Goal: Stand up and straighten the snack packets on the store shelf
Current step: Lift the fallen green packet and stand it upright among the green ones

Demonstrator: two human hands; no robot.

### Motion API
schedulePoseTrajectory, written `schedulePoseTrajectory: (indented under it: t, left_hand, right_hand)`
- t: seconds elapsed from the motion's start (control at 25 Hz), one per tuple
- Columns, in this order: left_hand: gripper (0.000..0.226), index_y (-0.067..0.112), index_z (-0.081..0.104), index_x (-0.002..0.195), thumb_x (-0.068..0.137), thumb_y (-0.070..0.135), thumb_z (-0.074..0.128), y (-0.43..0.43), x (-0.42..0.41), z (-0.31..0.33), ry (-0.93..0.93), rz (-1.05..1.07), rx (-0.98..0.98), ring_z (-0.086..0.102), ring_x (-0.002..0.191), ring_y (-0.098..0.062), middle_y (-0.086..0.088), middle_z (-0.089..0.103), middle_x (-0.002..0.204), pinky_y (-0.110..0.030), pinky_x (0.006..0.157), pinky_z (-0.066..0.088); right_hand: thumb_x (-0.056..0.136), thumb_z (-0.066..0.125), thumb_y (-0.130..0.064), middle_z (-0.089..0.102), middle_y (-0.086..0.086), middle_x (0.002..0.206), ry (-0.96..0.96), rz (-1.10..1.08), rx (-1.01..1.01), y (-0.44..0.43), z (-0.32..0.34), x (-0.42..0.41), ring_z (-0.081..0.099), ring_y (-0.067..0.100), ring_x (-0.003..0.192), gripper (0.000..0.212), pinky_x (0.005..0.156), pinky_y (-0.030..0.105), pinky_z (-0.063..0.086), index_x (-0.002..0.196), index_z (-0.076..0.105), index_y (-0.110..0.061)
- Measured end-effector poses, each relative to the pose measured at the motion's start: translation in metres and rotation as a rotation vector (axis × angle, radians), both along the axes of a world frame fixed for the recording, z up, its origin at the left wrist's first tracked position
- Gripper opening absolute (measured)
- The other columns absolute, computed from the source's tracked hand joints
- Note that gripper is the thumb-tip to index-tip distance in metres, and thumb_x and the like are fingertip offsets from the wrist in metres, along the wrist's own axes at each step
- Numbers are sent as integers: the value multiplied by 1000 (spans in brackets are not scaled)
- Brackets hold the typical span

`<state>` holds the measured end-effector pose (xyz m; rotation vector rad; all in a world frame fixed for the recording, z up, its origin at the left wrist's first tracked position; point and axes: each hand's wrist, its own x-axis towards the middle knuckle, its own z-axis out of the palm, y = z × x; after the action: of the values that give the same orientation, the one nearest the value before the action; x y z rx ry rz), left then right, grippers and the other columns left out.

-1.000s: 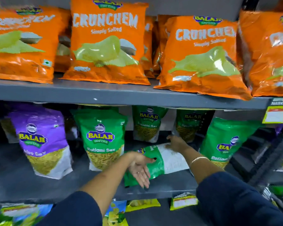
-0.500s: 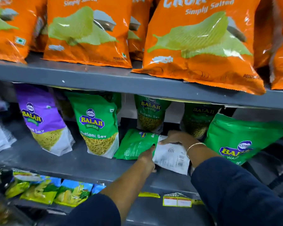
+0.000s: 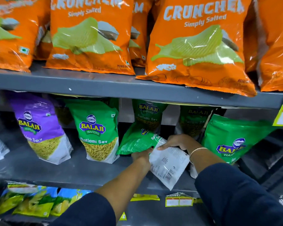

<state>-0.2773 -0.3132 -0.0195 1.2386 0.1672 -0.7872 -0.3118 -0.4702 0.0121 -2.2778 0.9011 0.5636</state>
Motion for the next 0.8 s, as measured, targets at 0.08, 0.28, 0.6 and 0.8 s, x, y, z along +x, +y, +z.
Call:
schedulePoseTrajectory:
  t: [0.08, 0.28, 0.6, 0.8]
  left_hand:
    - [55, 3, 48, 127, 77, 7, 69, 1, -10, -1, -83, 73, 64, 62, 109, -29, -17, 58, 130, -29, 81, 53]
    - [57, 3, 47, 120, 70, 7, 75, 4, -30, 30, -248, 165, 180, 61, 108, -33, -19, 63, 120, -34, 89, 47]
    - [59, 2, 56, 115, 62, 4, 81, 12, 40, 38, -855, -280, 186, 63, 106, -26, -15, 67, 114, -28, 85, 48]
    - [91, 13, 23, 141, 66, -9, 69, 27, 65, 24, -860, -757, 347, 50, 116, -21, -7, 52, 128, -29, 98, 44]
  right_hand:
    - [34, 82, -64, 51, 11, 138, -64, -22, 89, -4, 1, -8, 50, 28, 123, 116, 106, 43, 42, 128, 50, -6]
    - [45, 91, -31, 59, 14, 128, -250, -182, 304, 1, 26, -25, 57, 29, 117, 92, 103, 46, 45, 123, 52, -4]
    - [76, 70, -1, 67, 9, 104, -663, -356, 400, 34, 21, -37, 60, 21, 91, 41, 91, 41, 48, 115, 57, -3]
    - [76, 63, -51, 35, 18, 145, -262, -427, 464, 40, 8, -41, 54, 33, 99, 75, 70, 41, 55, 138, 36, -17]
